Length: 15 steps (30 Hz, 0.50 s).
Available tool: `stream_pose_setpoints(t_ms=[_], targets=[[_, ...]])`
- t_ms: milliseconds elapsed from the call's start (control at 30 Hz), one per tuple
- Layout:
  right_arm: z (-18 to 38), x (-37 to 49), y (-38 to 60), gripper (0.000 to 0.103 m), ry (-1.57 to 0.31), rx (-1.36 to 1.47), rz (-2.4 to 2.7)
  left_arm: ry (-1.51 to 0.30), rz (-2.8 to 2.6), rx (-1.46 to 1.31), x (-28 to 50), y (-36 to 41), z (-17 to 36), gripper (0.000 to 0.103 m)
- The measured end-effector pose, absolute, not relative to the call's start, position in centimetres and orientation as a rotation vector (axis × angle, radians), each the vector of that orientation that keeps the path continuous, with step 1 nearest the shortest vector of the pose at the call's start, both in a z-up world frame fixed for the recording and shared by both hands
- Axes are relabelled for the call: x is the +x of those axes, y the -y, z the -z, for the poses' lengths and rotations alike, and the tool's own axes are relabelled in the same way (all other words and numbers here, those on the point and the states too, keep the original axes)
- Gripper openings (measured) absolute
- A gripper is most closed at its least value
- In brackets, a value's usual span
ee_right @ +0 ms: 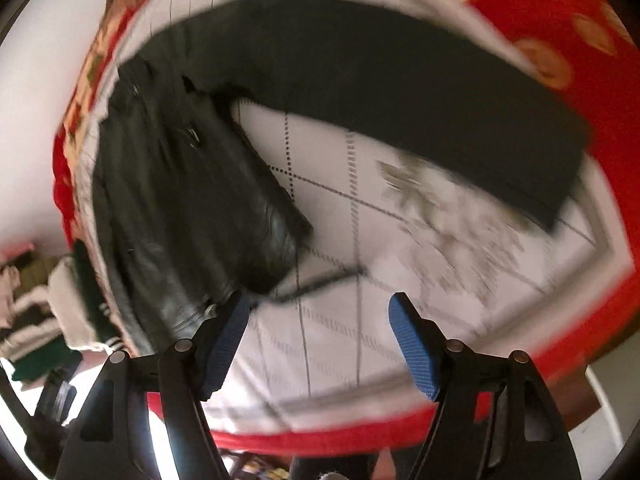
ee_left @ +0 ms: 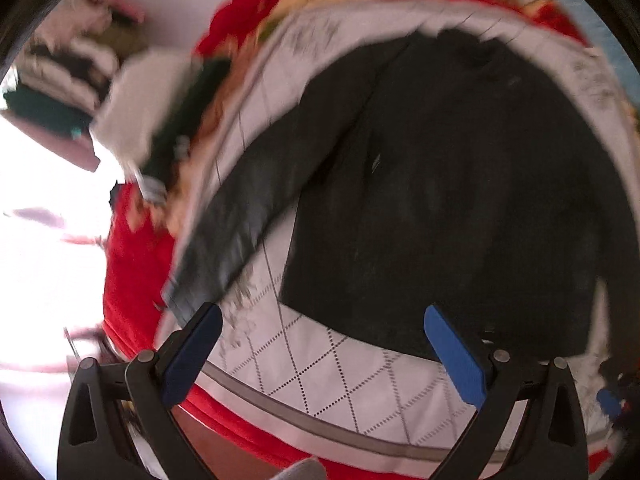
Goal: Fold large clothes
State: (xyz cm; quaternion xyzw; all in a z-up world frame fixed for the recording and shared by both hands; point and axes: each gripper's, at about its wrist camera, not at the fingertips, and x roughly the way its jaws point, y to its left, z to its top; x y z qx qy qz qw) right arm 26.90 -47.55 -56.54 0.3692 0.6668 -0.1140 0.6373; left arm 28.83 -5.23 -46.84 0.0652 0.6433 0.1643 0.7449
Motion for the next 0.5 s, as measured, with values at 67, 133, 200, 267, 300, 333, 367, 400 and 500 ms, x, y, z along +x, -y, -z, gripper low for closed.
stream_pose_setpoints(t_ms=[67,133,200,267,300,333,367,400,500], targets=[[59.0,29.2,46.7,0.074,-1.527,0.782,0.267,-1.462,-0.387,0.089,29.1,2.5,50.2,0.103],[60.8,31.0,45.7,0.074,-1.517,0.720,0.279,-1.498,-0.391,0.042,29.3,0.7,52.7,0.103],[62.0,32.1,44.9,0.074,-1.504,0.701,0.269,-1.527,-0.379,-0.017,29.5,-0.7,54.9,0.103],[63.4,33.1,44.0,0.074,-1.521,0.690,0.271,-1.551,-0.372,-0.094,29.9,-2.2,57.0,0.103],[64.2,33.7,43.5,0.074,-1.523,0.694,0.269,-1.564,-0.366,-0.129,30.0,-2.7,57.7,0.103],[64.5,34.0,43.0,0.076,-1.530,0.679,0.273,-1.580,-0.360,-0.164,30.1,-3.2,58.5,0.103],[64.6,34.2,42.4,0.076,-1.532,0.657,0.274,-1.587,-0.352,-0.195,30.2,-3.7,59.1,0.103],[64.6,34.8,41.7,0.076,-1.524,0.646,0.267,-1.588,-0.332,-0.228,30.5,-4.1,59.8,0.103],[65.0,36.1,39.9,0.076,-1.538,0.633,0.251,-1.609,-0.302,-0.260,31.1,-4.6,61.1,0.096]])
